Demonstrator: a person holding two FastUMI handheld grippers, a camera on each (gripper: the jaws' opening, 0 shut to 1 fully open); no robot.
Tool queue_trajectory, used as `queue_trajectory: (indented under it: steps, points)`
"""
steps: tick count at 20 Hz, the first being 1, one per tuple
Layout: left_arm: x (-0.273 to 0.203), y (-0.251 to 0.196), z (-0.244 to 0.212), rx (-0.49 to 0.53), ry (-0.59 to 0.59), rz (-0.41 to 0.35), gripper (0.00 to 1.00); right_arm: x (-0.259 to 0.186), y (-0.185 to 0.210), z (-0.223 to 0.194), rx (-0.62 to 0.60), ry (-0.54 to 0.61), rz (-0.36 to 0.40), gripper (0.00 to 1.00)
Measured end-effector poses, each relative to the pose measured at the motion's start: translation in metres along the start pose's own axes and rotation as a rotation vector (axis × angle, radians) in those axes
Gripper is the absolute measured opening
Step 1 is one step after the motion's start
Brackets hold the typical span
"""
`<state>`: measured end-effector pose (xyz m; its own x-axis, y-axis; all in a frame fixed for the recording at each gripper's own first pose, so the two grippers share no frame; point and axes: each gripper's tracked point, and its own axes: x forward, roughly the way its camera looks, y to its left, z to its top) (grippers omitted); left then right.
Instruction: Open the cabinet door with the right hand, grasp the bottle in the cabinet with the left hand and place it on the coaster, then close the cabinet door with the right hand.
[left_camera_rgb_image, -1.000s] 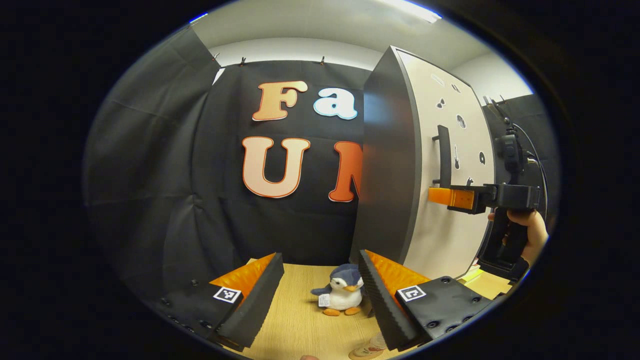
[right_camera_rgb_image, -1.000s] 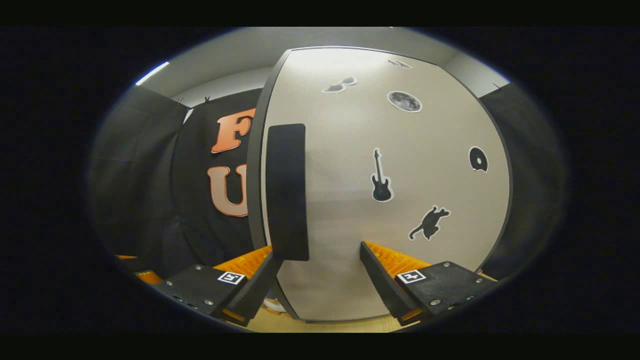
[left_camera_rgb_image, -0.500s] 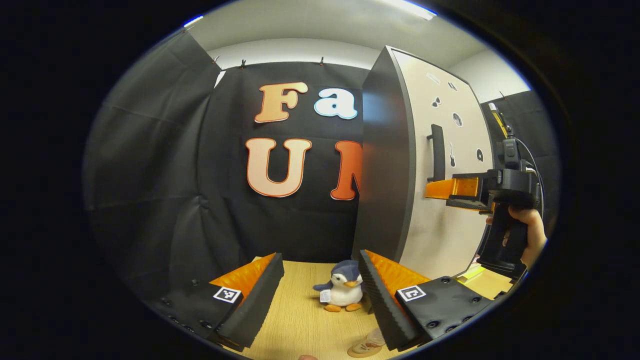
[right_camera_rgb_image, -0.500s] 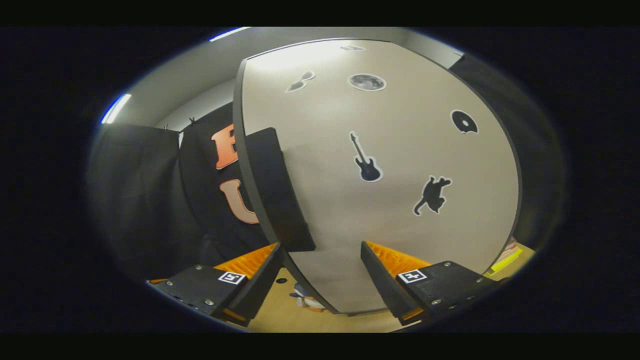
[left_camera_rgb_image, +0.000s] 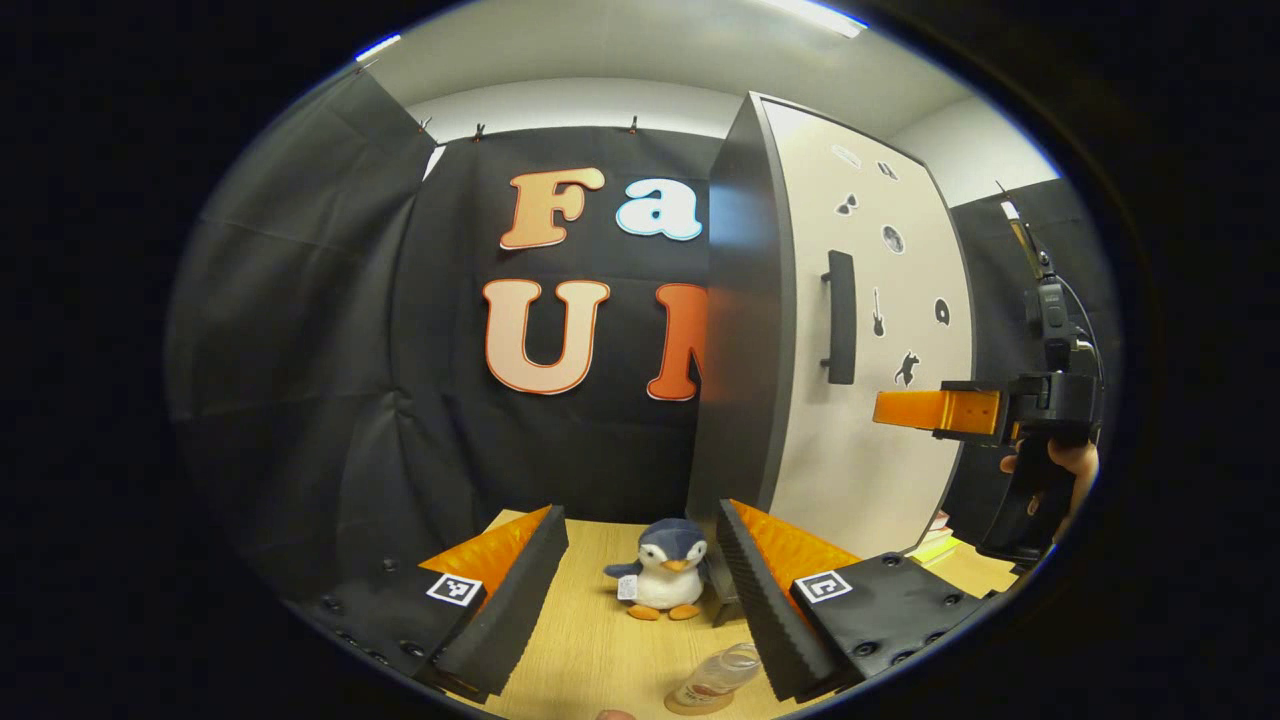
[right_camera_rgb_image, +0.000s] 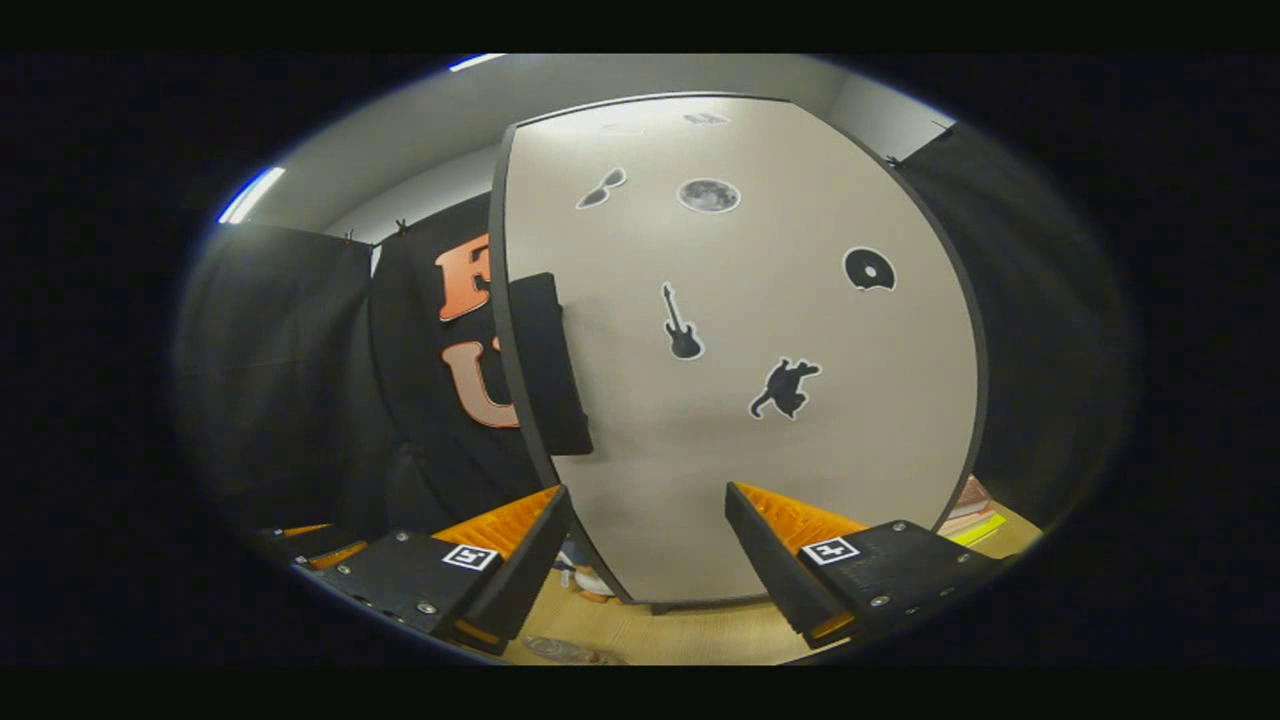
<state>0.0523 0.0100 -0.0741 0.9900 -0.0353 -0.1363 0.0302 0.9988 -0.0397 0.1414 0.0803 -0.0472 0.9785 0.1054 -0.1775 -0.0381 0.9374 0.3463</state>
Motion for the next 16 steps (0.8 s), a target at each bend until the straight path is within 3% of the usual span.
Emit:
queue_trajectory:
  steps: [9,16]
  points:
    - [-0.027,-0.059,-0.006,-0.029,-0.006,-0.012,0.99,-0.068,-0.043,0.009,-0.104,-0.006,-0.008,0.95]
    - [-0.066,-0.083,-0.011,-0.044,-0.021,0.049,0.98,-0.121,-0.060,0.007,-0.181,-0.018,0.026,0.95]
